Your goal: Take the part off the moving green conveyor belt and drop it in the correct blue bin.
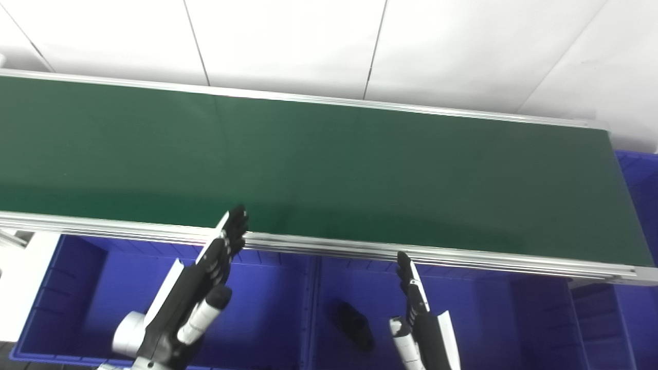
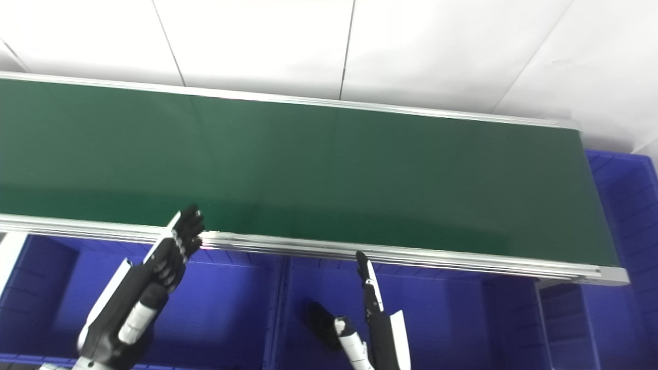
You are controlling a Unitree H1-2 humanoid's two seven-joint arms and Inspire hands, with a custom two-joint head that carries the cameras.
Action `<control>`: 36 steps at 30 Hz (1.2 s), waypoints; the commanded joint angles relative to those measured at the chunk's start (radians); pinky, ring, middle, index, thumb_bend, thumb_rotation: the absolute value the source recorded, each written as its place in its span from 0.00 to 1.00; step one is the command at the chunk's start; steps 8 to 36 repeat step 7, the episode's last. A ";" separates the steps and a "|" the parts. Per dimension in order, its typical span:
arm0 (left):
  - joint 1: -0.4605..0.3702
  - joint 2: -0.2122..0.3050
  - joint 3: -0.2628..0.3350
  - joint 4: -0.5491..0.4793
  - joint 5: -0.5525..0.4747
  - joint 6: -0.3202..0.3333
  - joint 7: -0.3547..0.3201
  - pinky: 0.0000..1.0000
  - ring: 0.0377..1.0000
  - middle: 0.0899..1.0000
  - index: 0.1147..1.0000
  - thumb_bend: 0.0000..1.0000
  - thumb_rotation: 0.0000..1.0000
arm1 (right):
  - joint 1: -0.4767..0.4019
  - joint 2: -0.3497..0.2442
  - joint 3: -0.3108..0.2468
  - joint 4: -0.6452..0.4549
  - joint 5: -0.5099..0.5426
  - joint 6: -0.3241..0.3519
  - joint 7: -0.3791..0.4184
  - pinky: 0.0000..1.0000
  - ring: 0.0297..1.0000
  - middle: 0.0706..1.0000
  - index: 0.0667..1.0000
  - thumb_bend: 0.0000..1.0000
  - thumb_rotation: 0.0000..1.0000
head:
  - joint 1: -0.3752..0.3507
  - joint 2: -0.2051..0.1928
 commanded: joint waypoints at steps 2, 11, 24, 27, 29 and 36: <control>-0.025 0.048 -0.046 0.023 0.078 -0.180 0.070 1.00 1.00 1.00 1.00 0.73 0.97 | 0.024 0.177 0.135 -0.018 -0.070 -0.064 -0.066 1.00 1.00 1.00 1.00 0.73 1.00 | -0.008 0.008; -0.046 0.079 -0.099 0.044 0.086 -0.201 0.113 1.00 1.00 1.00 1.00 0.69 0.99 | 0.012 0.172 0.135 -0.020 -0.091 -0.055 -0.102 1.00 1.00 1.00 1.00 0.73 1.00 | 0.029 0.035; -0.046 0.079 -0.099 0.044 0.086 -0.201 0.113 1.00 1.00 1.00 1.00 0.69 0.99 | 0.012 0.172 0.135 -0.020 -0.091 -0.055 -0.102 1.00 1.00 1.00 1.00 0.73 1.00 | 0.029 0.035; -0.046 0.079 -0.099 0.044 0.086 -0.201 0.113 1.00 1.00 1.00 1.00 0.69 0.99 | 0.012 0.172 0.135 -0.020 -0.091 -0.055 -0.102 1.00 1.00 1.00 1.00 0.73 1.00 | 0.029 0.035; -0.046 0.079 -0.099 0.044 0.086 -0.201 0.113 1.00 1.00 1.00 1.00 0.69 0.99 | 0.012 0.172 0.135 -0.020 -0.091 -0.055 -0.102 1.00 1.00 1.00 1.00 0.73 1.00 | 0.029 0.035; -0.046 0.079 -0.099 0.044 0.086 -0.201 0.113 1.00 1.00 1.00 1.00 0.69 0.99 | 0.012 0.172 0.135 -0.020 -0.091 -0.055 -0.102 1.00 1.00 1.00 1.00 0.73 1.00 | 0.029 0.035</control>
